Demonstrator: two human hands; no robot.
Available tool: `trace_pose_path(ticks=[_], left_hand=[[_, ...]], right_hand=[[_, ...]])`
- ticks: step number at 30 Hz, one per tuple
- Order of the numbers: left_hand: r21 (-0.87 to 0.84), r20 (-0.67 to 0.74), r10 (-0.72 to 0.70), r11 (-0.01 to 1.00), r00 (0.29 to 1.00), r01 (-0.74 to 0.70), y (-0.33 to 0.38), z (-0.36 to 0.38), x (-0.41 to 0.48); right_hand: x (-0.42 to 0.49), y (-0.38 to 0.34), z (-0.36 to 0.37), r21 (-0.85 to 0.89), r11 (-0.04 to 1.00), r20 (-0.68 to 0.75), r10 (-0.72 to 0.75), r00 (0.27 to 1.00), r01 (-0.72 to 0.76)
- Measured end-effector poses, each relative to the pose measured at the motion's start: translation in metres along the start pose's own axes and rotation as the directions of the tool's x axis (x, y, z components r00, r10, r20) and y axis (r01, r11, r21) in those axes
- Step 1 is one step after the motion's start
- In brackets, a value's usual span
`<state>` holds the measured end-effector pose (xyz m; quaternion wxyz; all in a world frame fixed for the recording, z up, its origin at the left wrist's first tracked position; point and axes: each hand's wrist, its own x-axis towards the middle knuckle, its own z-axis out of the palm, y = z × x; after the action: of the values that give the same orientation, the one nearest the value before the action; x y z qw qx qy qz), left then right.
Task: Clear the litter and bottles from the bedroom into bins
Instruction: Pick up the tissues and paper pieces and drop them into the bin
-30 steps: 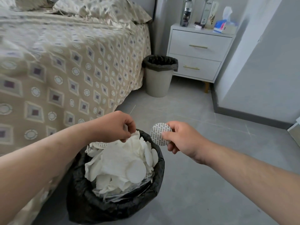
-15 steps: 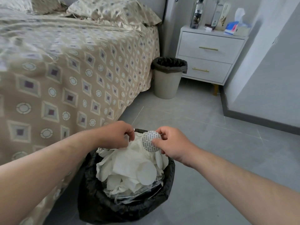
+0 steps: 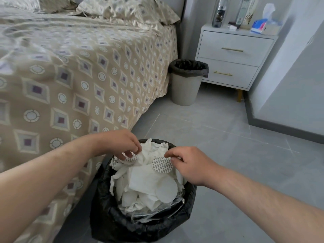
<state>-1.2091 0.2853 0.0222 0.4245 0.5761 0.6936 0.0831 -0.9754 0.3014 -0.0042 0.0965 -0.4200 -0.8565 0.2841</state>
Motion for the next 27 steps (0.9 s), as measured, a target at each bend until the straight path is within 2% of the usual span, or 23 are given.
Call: trace_pose_path(ticks=[1,5,7,10,13,16,18,19,22,23,25,27], left_hand=[[0.011,0.057,-0.013,1.000,0.998,0.012,0.002,0.002,-0.002],[0.235,0.271,-0.072,0.972,0.960,0.007,0.005,0.016,0.000],[0.261,0.309,-0.092,0.965,0.947,0.008,0.002,0.024,0.004],[0.290,0.307,-0.097,0.957,0.947,0.004,0.000,0.035,0.010],[0.305,0.253,-0.094,0.952,0.963,0.013,0.000,0.039,0.014],[0.175,0.165,-0.073,0.984,0.984,0.044,0.006,0.028,0.010],[0.066,0.031,-0.036,0.997,0.999,0.034,0.011,0.017,0.002],[0.069,-0.058,-0.025,0.997,0.998,0.029,0.011,0.012,-0.001],[0.227,-0.299,-0.066,0.964,0.952,0.138,0.002,0.008,-0.010],[0.271,-0.322,-0.106,0.942,0.941,0.199,-0.001,0.011,-0.011],[0.333,-0.263,-0.205,0.898,0.943,0.289,-0.003,0.021,-0.015],[0.380,-0.167,-0.272,0.869,0.948,0.317,-0.002,0.030,-0.016]], right_hand=[[-0.001,-0.001,0.001,0.009,1.000,0.002,-0.012,1.000,0.012],[0.000,-0.003,0.000,0.075,0.997,-0.021,-0.017,1.000,0.018],[0.001,-0.003,-0.001,0.105,0.994,0.003,-0.005,1.000,0.005],[0.002,-0.002,0.004,0.102,0.995,0.085,0.003,0.996,-0.012],[0.001,0.000,0.011,0.001,1.000,0.242,0.020,0.970,-0.020],[0.001,0.003,0.015,-0.064,0.998,0.316,-0.003,0.949,0.024],[0.001,0.007,0.014,0.009,1.000,0.248,-0.003,0.969,0.000],[0.001,0.009,0.011,0.075,0.997,0.189,0.013,0.982,-0.028],[-0.001,0.014,0.001,0.298,0.953,-0.045,0.067,0.997,-0.050],[-0.002,0.016,-0.002,0.356,0.933,-0.116,0.101,0.988,-0.054],[-0.002,0.021,-0.006,0.385,0.915,-0.185,0.203,0.961,-0.119],[0.002,0.026,-0.006,0.317,0.911,-0.121,0.314,0.942,-0.263]])
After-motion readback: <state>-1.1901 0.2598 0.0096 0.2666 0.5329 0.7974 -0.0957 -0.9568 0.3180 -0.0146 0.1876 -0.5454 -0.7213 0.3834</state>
